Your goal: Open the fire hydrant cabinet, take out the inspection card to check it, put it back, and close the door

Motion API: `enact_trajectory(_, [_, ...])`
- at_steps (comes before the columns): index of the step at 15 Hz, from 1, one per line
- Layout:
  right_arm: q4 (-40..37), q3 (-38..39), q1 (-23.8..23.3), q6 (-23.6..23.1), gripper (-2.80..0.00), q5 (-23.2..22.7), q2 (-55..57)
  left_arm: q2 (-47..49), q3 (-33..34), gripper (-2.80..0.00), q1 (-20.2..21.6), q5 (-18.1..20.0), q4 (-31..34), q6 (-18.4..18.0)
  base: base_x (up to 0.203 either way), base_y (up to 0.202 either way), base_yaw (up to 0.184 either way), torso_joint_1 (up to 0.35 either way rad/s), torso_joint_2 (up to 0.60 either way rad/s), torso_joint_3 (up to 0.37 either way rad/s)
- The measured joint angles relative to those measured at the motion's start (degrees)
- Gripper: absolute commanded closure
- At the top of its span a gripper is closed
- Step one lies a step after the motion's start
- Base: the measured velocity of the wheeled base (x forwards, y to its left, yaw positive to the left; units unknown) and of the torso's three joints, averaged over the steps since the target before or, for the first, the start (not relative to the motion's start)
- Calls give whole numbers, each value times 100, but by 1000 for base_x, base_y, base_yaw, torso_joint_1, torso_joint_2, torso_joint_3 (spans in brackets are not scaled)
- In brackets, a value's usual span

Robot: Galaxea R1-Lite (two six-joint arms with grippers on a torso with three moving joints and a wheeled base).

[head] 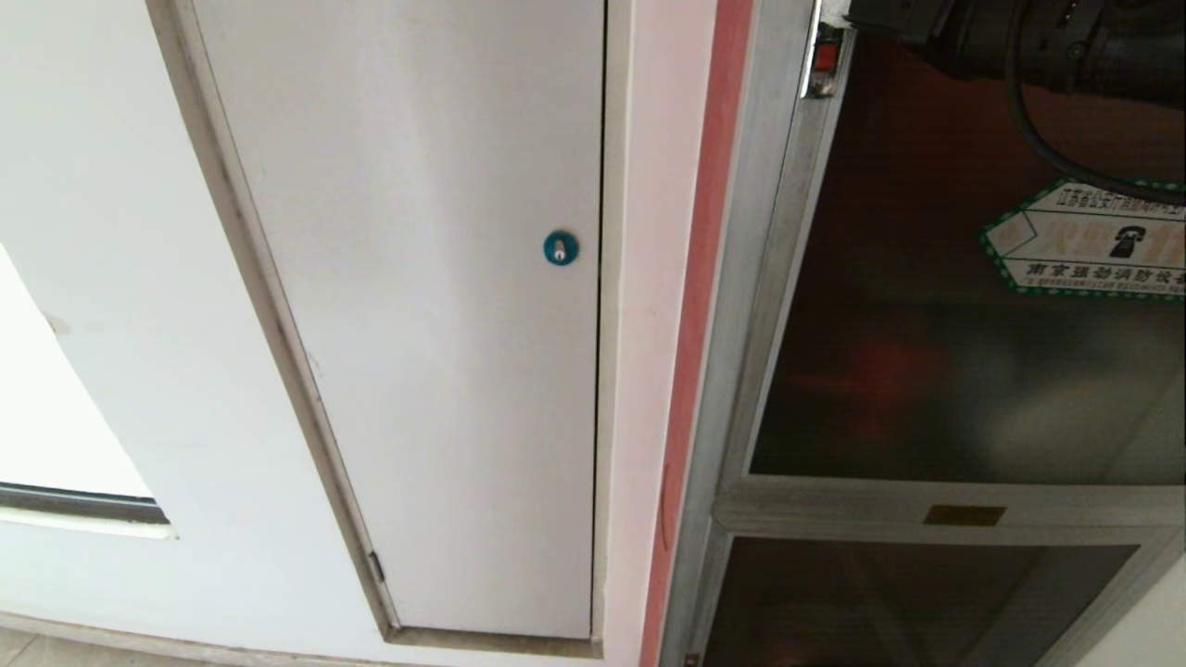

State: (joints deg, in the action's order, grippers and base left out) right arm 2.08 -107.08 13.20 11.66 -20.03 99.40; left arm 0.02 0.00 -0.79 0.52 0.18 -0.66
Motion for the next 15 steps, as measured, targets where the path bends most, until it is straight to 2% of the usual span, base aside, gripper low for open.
enact_trajectory(15, [-5,257,-201,-20,0,7,87,0,0,0,0,0,0,-6,0,0,0,0,0,0])
